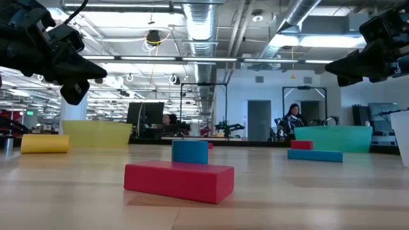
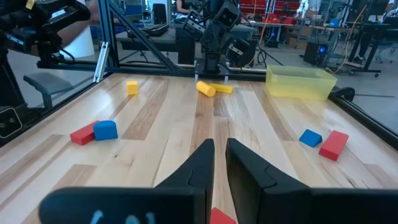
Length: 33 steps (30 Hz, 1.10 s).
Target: Sort & place blocks by color
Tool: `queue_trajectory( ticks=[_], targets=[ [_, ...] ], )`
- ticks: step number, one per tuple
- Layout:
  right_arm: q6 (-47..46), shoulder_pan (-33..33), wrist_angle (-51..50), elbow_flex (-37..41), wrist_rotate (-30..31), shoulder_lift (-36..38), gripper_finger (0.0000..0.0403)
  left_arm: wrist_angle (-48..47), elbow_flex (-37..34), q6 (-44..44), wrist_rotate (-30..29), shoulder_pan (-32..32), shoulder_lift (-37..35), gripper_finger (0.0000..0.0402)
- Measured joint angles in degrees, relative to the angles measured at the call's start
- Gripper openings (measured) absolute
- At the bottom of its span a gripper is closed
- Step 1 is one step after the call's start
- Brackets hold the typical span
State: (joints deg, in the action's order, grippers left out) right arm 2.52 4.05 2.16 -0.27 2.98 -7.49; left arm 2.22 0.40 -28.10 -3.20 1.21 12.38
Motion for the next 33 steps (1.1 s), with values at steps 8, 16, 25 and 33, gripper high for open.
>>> queue_trajectory(
  ticks=[8, 16, 25, 33],
  targets=[
    [0.0, -0.01, 0.0, 0.02, 0.0, 0.0, 0.0068, -0.01, 0.01, 0.02, 0.0, 0.01, 0.01, 0.0],
    [50.24, -1.26, -1.09, -0.95, -10.02, -0.51, 0.0068, -0.07, 0.01, 0.0, 0.02, 0.0, -0.07, 0.0],
    [60.09, -1.28, -1.05, -0.99, -9.04, -0.38, 0.0068, -0.04, 0.01, 0.0, 0.01, 0.01, 0.01, 0.0],
    [51.09, -1.28, -1.05, -1.03, -8.95, -0.37, 0.0068, 0.04, -0.01, 1.34, -0.46, 0.0, 0.01, 0.0]
  ],
)
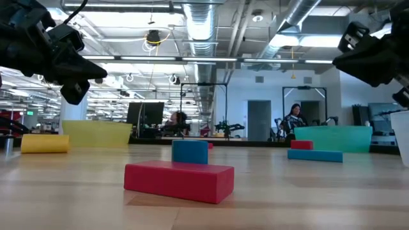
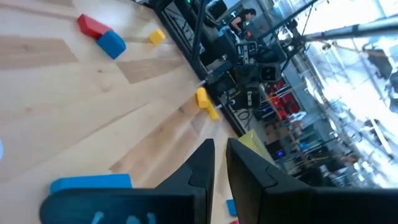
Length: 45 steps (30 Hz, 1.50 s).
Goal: Sort & place blocks by color
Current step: Put the middle right red block into the light blue bin
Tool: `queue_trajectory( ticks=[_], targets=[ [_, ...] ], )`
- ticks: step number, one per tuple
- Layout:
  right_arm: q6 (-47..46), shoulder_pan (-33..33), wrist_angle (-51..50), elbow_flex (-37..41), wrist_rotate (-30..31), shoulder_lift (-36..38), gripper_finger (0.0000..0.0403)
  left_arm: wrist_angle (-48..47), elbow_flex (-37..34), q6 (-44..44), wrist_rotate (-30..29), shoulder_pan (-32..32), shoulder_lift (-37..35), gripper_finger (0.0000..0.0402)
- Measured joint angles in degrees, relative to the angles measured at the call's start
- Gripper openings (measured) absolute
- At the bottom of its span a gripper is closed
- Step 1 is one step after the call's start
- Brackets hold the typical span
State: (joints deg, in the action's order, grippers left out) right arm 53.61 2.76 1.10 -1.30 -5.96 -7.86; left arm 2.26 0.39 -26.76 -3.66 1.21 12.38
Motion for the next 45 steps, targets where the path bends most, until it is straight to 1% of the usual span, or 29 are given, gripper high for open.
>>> queue_trajectory(
  ticks=[1, 4, 6, 11, 12, 14, 16, 18, 20, 22, 23, 25, 26, 29, 31, 33, 35, 37, 39, 41, 43, 45],
  targets=[
    [-0.77, 0.0, 0.31, 0.01, 0.34, 0.0, 0.0068, 0.15, 0.0, 1.4, -0.77, -0.01, 0.0, 0.0],
    [-1.12, -0.09, 4.3, 0.04, 6.47, 0.02, 0.0068, 0.49, 0.01, 5.25, -2.41, -0.04, 0.0, 0.0],
    [-0.26, -0.17, 5.0, 0.02, 7.9, 0.08, 0.0068, 1.26, 0.01, 6.66, -3.24, -0.04, 0.0, 0.0],
    [-0.86, -0.14, 10.33, -0.03, 5.25, 0.06, 0.0068, 1.24, 0.0, 6.24, -3.26, -0.04, 0.0, 0.0],
    [-2.36, -0.15, 10.94, 0.03, 4.63, 0.0, 0.0068, 1.17, -0.01, 6.59, -3.26, -0.04, 0.0, 0.0],
    [-10.65, -0.15, 12.32, 0.0, 1.21, 0.07, 0.0068, 1.91, -0.01, 8.02, -3.83, -0.04, 0.0, 0.0],
    [-18.76, -0.13, 13.75, 0.0, -1.9, 0.02, 0.0068, 3.3, -0.01, 10.52, -7.09, -0.04, -0.02, 0.0],
    [-25.28, -0.36, 17.33, 0.0, -1.42, -0.02, 0.0068, 3.94, 0.01, 12.75, -10.67, -0.04, -0.02, 0.0],
    [-35.04, -0.93, 18.73, -0.11, 1.69, 0.04, 0.0068, 4.44, -0.01, 14.87, -14.45, -0.06, 0.0, 0.0],
    [-46.22, -1.75, 18.4, -0.04, 7.25, -0.02, 0.0068, 4.61, -0.01, 17.34, -18.64, -0.06, -0.02, 0.0],
    [-50.21, -2.27, 18.4, -0.04, 10.2, -0.02, 0.0068, 4.59, -0.01, 18.81, -21.03, -0.06, 0.0, 0.0],
    [-54.76, -3.38, 17.48, -0.04, 15.05, 0.0, 0.0068, 4.57, -0.01, 20.18, -26.59, -0.06, 0.0, 0.0],
    [-56.58, -4.01, 16.32, -0.04, 16.25, -0.01, 0.0068, 4.57, -0.01, 20.18, -29.34, -0.06, 0.0, 0.0],
    [-60.06, -5.7, 15.73, -0.02, 16.44, -0.12, 0.0068, 4.42, -0.01, 20.45, -34.51, -0.06, -0.02, 0.0],
    [-63.47, -6.36, 17.09, -0.04, 16.4, -0.66, 0.0068, 3.49, -0.01, 21.73, -37.02, -0.06, 0.0, 0.0],
    [-67.42, -6.4, 18.65, -0.03, 16.4, -0.8, 0.0068, 3.18, -0.01, 22.07, -40.86, -0.34, 0.0, 0.0],
    [-69.02, -6.4, 20.2, -0.05, 16.43, -0.65, 0.0068, 3.79, -0.01, 21.63, -44.58, -1.32, -0.02, 0.0],
    [-69.18, -6.55, 20.64, -0.07, 17.32, -0.77, 0.0068, 3.92, -0.01, 20.42, -45.29, -2.63, -0.02, 0.0],
    [-67.91, -6.98, 20.74, -0.07, 19.61, -0.79, 0.0068, 3.93, -0.01, 20.16, -45.21, -4.09, 0.01, 0.0],
    [-69.1, -7.48, 20.77, -0.07, 20.3, -1.77, 0.0068, 3.4, -0.01, 21.83, -44.57, -5.72, 0.36, 0.0],
    [-71.34, -7.28, 19.42, -0.09, 17.88, -3.34, 0.0068, 2.27, -0.01, 25.21, -43.68, -7.18, 0.83, 0.0],
    [-73.53, -6.29, 19.28, -0.09, 15.13, -5.62, 0.0068, 2.45, -0.01, 28.35, -41.3, -8.12, 1.79, 0.0]
  ],
)
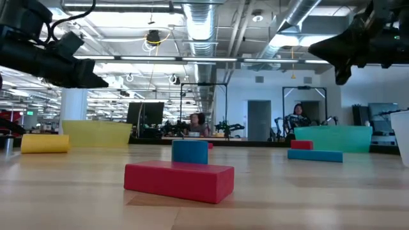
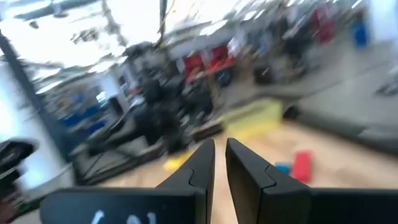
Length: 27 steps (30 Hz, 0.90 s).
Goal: Sort & place blocks by color
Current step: Put the middle right red block into the light blue bin
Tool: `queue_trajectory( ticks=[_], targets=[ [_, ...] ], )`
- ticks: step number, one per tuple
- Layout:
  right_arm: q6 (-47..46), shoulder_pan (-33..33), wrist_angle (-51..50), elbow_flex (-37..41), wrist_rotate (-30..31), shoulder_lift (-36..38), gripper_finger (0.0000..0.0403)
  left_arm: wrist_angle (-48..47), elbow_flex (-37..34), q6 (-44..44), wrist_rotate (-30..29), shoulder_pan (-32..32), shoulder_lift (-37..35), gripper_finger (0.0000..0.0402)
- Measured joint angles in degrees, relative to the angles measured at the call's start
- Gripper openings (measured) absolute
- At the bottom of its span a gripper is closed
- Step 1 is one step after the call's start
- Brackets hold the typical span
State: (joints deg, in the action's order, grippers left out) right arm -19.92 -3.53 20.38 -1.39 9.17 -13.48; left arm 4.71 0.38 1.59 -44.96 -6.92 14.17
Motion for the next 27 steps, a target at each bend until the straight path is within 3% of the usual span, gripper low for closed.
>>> queue_trajectory(
  ticks=[6, 12, 16, 22, 27],
  targets=[
    [-5.35, 6.14, 9.12, 0.02, 2.97, -10.88, 0.0068, 2.01, 0.0, -1.54, 11.58, -0.91, 2.74, 0.0],
    [2.43, 10.88, 26.26, 0.0, 7.76, -24.16, 0.0068, 1.65, 0.0, -4.2, 19.93, -0.9, 2.73, 0.0],
    [4.29, 11.51, 31.84, -0.41, 7.54, -32.52, 0.0068, 3.29, 0.0, -2.76, 19.83, -0.96, 2.73, 0.0],
    [10.74, 10.23, 32.12, -5.88, 7.58, -43.27, 0.0068, 6.19, 0.0, 1.41, 19.14, -0.96, 2.73, 0.0],
    [5.59, 3.84, 27.63, -13.29, 10.2, -51.06, 0.007, 10.37, 0.0, 5.28, 14.66, -0.96, 2.73, 0.0]
  ],
)
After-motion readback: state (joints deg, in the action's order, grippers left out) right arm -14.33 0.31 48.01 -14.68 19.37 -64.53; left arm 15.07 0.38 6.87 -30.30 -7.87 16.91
